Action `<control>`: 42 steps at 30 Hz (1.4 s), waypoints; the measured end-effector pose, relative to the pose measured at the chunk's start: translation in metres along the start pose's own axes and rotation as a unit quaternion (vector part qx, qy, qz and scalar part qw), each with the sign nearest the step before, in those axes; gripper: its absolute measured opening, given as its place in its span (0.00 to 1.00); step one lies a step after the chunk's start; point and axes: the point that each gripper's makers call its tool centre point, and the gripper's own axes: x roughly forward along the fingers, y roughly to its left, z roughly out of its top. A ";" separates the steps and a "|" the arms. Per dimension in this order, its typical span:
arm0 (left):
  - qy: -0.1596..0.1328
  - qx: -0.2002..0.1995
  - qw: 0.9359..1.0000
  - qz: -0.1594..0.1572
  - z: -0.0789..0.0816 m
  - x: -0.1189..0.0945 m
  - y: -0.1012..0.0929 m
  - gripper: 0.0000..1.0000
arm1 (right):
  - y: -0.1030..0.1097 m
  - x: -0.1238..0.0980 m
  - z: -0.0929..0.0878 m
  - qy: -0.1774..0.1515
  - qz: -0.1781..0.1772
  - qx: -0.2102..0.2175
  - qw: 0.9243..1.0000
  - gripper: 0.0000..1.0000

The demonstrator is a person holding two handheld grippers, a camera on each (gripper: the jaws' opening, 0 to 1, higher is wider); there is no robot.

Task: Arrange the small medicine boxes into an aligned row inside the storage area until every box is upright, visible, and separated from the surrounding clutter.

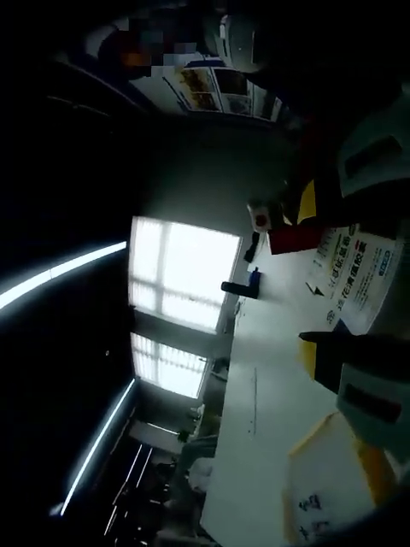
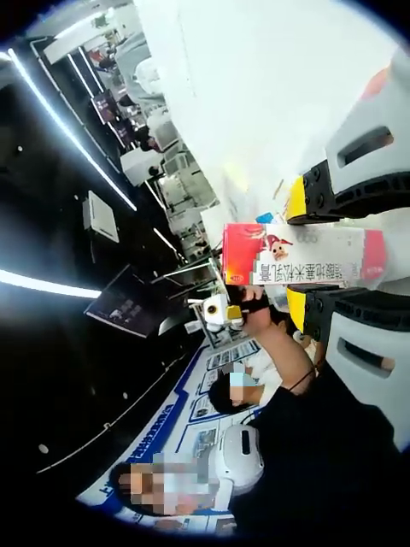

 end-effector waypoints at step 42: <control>0.016 -0.002 1.000 0.013 -0.014 -0.003 -0.003 0.48 | -0.006 0.007 0.002 -0.010 -0.034 -0.062 0.997 0.65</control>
